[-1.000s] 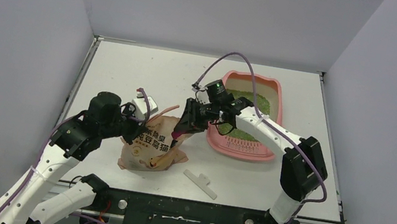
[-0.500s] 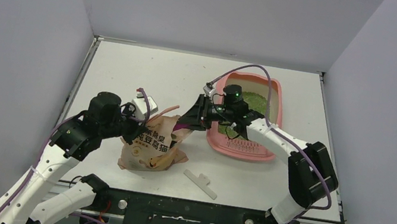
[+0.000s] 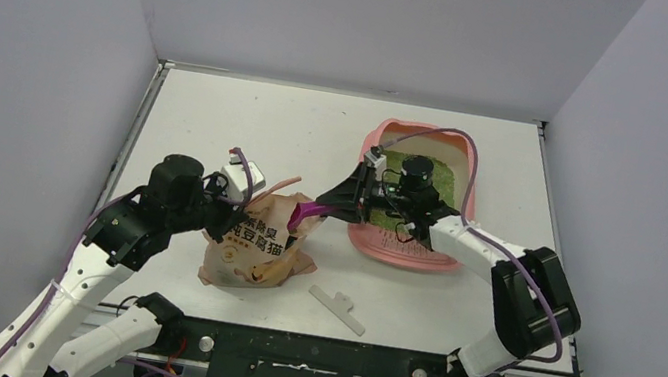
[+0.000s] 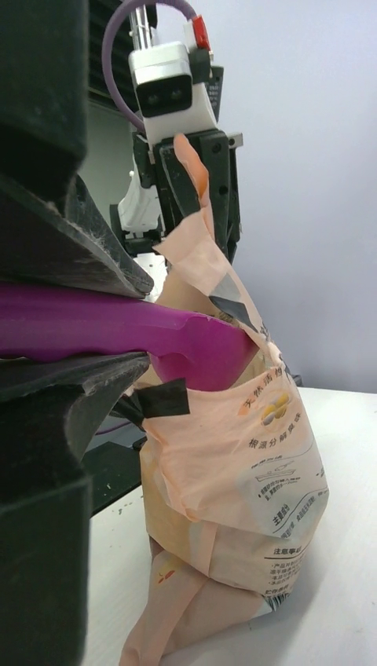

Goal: Fill the litter box with clean litter
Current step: 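Scoop the cat litter from the cat litter bag.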

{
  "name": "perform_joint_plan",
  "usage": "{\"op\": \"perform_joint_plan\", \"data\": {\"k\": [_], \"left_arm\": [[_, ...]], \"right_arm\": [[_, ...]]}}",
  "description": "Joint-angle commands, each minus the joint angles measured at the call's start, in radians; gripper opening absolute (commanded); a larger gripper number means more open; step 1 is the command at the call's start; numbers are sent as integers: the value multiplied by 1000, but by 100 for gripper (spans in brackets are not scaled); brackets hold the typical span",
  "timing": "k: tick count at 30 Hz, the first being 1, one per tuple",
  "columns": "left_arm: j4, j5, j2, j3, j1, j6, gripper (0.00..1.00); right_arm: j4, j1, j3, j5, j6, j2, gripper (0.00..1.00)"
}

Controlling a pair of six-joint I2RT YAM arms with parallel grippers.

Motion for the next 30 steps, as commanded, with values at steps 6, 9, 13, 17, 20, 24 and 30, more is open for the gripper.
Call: {"op": "perform_joint_plan", "data": {"k": [6, 9, 13, 17, 20, 24, 30], "left_arm": [[145, 27, -22, 48, -10, -23, 0], [151, 26, -23, 47, -11, -27, 0], [153, 25, -27, 47, -11, -28, 0], [154, 26, -28, 48, -11, -30, 0], [156, 27, -27, 50, -11, -30, 0], [156, 29, -22, 51, -13, -29, 0], [156, 30, -22, 51, -14, -31, 0]], "right_arm": [[79, -86, -66, -64, 4, -128, 0], [32, -101, -72, -76, -25, -146, 0], [-11, -127, -81, -94, -52, -173, 0], [-21, -154, -92, -113, -55, -189, 0], [-40, -163, -96, -119, -70, -198, 0], [-148, -165, -79, -113, -145, -209, 0], [-164, -165, -71, -111, -159, -213, 0]]}}
